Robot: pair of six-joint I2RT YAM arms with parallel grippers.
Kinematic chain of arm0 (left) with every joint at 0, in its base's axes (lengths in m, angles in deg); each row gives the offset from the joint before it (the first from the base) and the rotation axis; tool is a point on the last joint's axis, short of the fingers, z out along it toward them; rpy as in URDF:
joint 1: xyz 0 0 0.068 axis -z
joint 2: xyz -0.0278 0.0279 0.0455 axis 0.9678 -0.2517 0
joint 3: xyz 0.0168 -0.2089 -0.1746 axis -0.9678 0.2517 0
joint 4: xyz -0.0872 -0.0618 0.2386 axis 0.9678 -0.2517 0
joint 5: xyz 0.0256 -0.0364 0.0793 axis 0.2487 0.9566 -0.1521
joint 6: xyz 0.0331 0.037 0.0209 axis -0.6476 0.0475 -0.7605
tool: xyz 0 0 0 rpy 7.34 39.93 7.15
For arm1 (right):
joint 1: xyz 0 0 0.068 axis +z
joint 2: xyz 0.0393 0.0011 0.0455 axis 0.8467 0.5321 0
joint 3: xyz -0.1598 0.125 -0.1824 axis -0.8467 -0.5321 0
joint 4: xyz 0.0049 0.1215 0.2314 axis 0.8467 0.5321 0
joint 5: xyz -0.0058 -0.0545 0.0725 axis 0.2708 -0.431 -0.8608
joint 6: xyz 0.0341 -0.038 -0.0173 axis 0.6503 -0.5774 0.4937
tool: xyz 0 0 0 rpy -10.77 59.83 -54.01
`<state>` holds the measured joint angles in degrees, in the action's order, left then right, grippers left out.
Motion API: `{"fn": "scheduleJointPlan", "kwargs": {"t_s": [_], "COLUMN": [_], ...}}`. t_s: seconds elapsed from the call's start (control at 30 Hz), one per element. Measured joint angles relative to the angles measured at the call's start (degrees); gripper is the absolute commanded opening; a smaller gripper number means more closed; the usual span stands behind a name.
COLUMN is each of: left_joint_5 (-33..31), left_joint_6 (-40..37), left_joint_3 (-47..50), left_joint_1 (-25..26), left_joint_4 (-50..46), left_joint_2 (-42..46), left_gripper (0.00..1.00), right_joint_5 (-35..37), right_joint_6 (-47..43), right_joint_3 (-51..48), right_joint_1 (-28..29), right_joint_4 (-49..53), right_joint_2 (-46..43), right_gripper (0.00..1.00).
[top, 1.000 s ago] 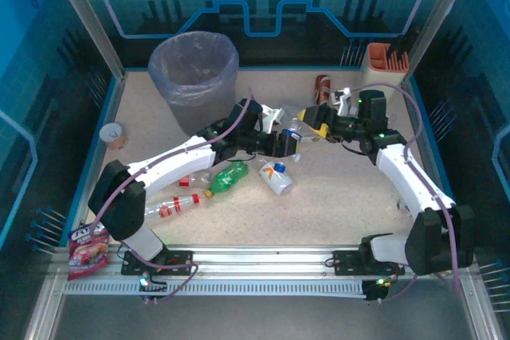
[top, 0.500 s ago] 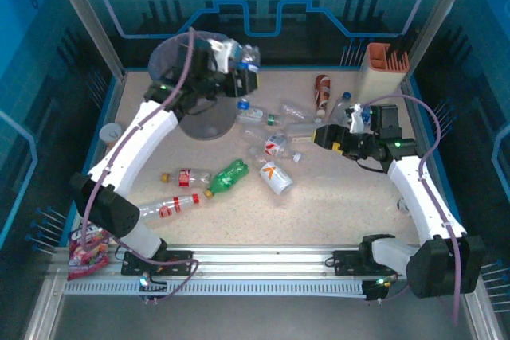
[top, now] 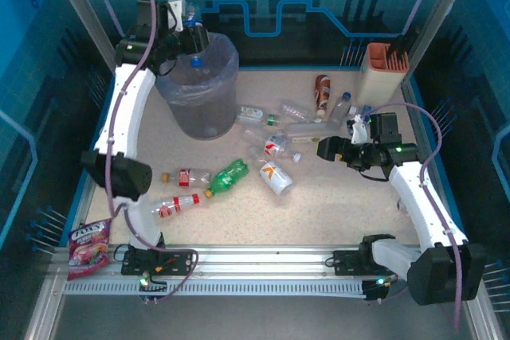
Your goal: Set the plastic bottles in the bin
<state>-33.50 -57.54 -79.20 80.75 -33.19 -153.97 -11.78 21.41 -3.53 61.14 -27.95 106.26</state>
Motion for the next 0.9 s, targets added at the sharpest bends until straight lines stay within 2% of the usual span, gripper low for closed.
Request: {"fn": "scheduleJointPlan", "kwargs": {"t_s": [0.13, 0.27, 0.67, 0.73, 0.8, 0.83, 0.9], "left_joint_5": [-2.3, -3.9, -4.6, -4.7, -4.8, -4.8, -4.9], "left_joint_6": [-2.8, -5.9, -13.3, -13.9, -14.4, -14.7, -15.1], "left_joint_3": [-9.7, -10.5, 0.6, 2.2, 3.5, 4.2, 5.6], "left_joint_1": [-0.3, -0.3, -0.3, -0.2, -0.1, 0.0, 0.1], "left_joint_4": [-6.1, -10.3, -11.7, -11.6, -11.4, -11.3, -11.1], "left_joint_2": [-10.0, -14.3, -16.0, -16.6, -17.3, -17.6, -17.9], "left_gripper": [0.00, 0.00, 0.00, 0.00, 0.00, 0.05, 0.22], "right_joint_5": [1.0, 1.9, 3.6, 4.7, 5.8, 6.4, 7.4], "right_joint_6": [-0.6, -1.0, -1.0, -0.5, 0.2, 0.7, 1.9], "right_joint_3": [0.0, 0.0, 0.0, 0.0, 0.0, 0.0, 0.0], "right_joint_1": [0.0, 0.0, 0.0, 0.0, 0.0, -0.1, -0.6], "right_joint_4": [0.6, 1.3, 1.5, 1.5, 1.6, 1.8, 2.0], "right_joint_2": [0.0, 0.0, 0.0, 0.0, 0.0, 0.0, 0.0], "right_gripper": [0.95, 0.94, 0.95, 0.99, 1.00, 1.00, 1.00]}}
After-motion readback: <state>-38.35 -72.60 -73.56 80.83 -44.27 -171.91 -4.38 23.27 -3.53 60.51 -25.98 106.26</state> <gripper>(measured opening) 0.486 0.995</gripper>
